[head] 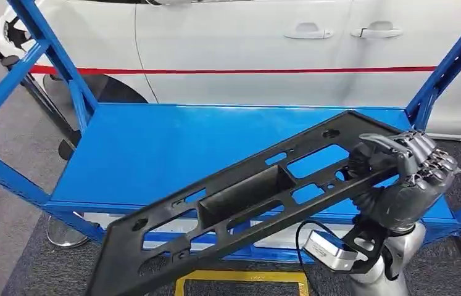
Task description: Take the parts from the cabinet and place them on the table.
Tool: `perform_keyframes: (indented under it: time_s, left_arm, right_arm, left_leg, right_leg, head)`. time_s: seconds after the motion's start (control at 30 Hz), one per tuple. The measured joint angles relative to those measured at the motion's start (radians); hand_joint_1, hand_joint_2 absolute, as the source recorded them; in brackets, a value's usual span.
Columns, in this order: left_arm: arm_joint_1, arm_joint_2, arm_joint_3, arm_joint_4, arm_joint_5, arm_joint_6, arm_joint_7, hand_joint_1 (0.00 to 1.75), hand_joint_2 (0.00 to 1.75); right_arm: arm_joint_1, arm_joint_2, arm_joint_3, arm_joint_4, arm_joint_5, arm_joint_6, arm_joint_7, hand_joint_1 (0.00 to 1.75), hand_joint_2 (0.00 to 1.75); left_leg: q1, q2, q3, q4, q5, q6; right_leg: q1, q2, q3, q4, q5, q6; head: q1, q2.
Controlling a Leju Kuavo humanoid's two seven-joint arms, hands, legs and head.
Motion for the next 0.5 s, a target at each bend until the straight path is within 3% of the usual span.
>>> perform_keyframes:
  time_s: [0.03, 0.07, 0.1, 0.17, 0.2, 0.33, 0.37, 0.4, 0.43, 0.47, 0.5]
  left_arm:
    - [0.000, 0.000, -0.001, 0.001, 0.001, -0.002, 0.000, 0.00, 0.00]
    - [-0.001, 0.000, -0.002, 0.002, 0.007, -0.004, 0.000, 0.00, 0.00]
    - [-0.003, 0.000, -0.003, 0.002, 0.011, -0.006, 0.000, 0.00, 0.00]
    - [-0.011, 0.000, -0.002, 0.002, 0.020, -0.012, 0.001, 0.00, 0.00]
    - [-0.018, 0.000, -0.002, 0.002, 0.024, -0.013, 0.002, 0.00, 0.00]
    - [-0.020, 0.000, -0.003, 0.004, 0.031, -0.014, -0.005, 0.00, 0.00]
    - [-0.018, -0.001, -0.003, 0.005, 0.034, -0.013, -0.011, 0.00, 0.00]
    - [-0.018, -0.002, -0.003, 0.005, 0.037, -0.013, -0.016, 0.00, 0.00]
    - [-0.019, -0.002, -0.003, 0.005, 0.038, -0.013, -0.020, 0.00, 0.00]
    - [-0.018, -0.002, -0.003, 0.005, 0.039, -0.013, -0.022, 0.00, 0.00]
    - [-0.017, -0.004, -0.004, 0.005, 0.039, -0.013, -0.024, 0.00, 0.00]
  right_arm:
    - [0.000, -0.002, 0.002, 0.000, 0.000, 0.000, 0.000, 1.75, 1.75]
    - [0.000, -0.003, 0.003, 0.000, 0.002, 0.000, 0.001, 1.75, 1.75]
    - [0.000, -0.006, 0.004, 0.000, 0.006, 0.000, 0.003, 1.75, 1.75]
    - [0.000, -0.012, 0.006, 0.000, 0.007, 0.000, 0.009, 1.75, 1.75]
    - [0.001, -0.014, 0.010, 0.000, 0.006, 0.000, 0.015, 1.75, 1.75]
    - [0.004, -0.019, 0.016, 0.000, -0.002, 0.000, 0.009, 1.75, 1.75]
    - [0.006, -0.020, 0.016, 0.000, -0.008, 0.000, 0.000, 1.75, 1.75]
    - [0.010, -0.022, 0.016, 0.000, -0.015, 0.000, -0.006, 1.75, 1.75]
    - [0.012, -0.022, 0.016, 0.000, -0.019, 0.000, -0.011, 1.75, 1.75]
    - [0.014, -0.023, 0.016, 0.000, -0.021, 0.000, -0.013, 1.75, 1.75]
    - [0.016, -0.023, 0.016, 0.000, -0.023, 0.000, -0.015, 1.75, 1.75]
  left_leg:
    - [0.000, 0.000, -0.002, 0.025, -0.008, 0.001]
    - [0.000, 0.000, 0.020, 0.004, 0.006, 0.004]
    - [-0.001, 0.000, 0.060, -0.053, 0.034, 0.009]
    - [-0.008, 0.000, 0.180, -0.234, 0.097, 0.025]
    - [-0.014, 0.001, 0.198, -0.284, 0.082, 0.029]
    - [-0.026, 0.001, 0.185, -0.290, 0.122, 0.048]
    - [-0.012, 0.002, 0.184, -0.313, 0.151, 0.053]
    - [-0.015, 0.008, 0.179, -0.318, 0.165, 0.056]
    - [-0.014, 0.009, 0.164, -0.318, 0.176, 0.062]
    - [-0.014, 0.010, 0.147, -0.316, 0.187, 0.064]
    - [-0.015, 0.012, 0.132, -0.315, 0.197, 0.063]
  right_leg:
    - [0.001, 0.000, -0.007, 0.000, 0.006, 0.000]
    - [0.002, 0.000, -0.017, 0.000, 0.014, 0.000]
    - [0.002, 0.000, -0.025, 0.000, 0.021, 0.001]
    - [0.002, 0.001, -0.035, 0.000, 0.036, 0.006]
    - [0.000, -0.001, -0.036, -0.001, 0.043, 0.011]
    - [-0.007, -0.003, -0.031, -0.025, 0.080, 0.040]
    - [-0.004, -0.001, -0.035, -0.022, 0.076, 0.043]
    - [-0.007, 0.002, -0.046, -0.005, 0.031, 0.044]
    - [-0.004, 0.004, -0.061, 0.043, -0.034, 0.045]
    - [-0.005, 0.005, -0.080, 0.117, -0.097, 0.049]
    - [-0.005, 0.005, -0.095, 0.190, -0.140, 0.054]
  head:
    - [0.000, 0.000]
    - [0.000, 0.000]
    - [0.000, 0.000]
    - [0.000, 0.000]
    - [0.000, 0.000]
    - [-0.001, 0.000]
    - [0.000, 0.000]
    - [-0.001, 0.000]
    - [0.001, 0.000]
    - [0.000, 0.000]
    - [0.000, 0.000]
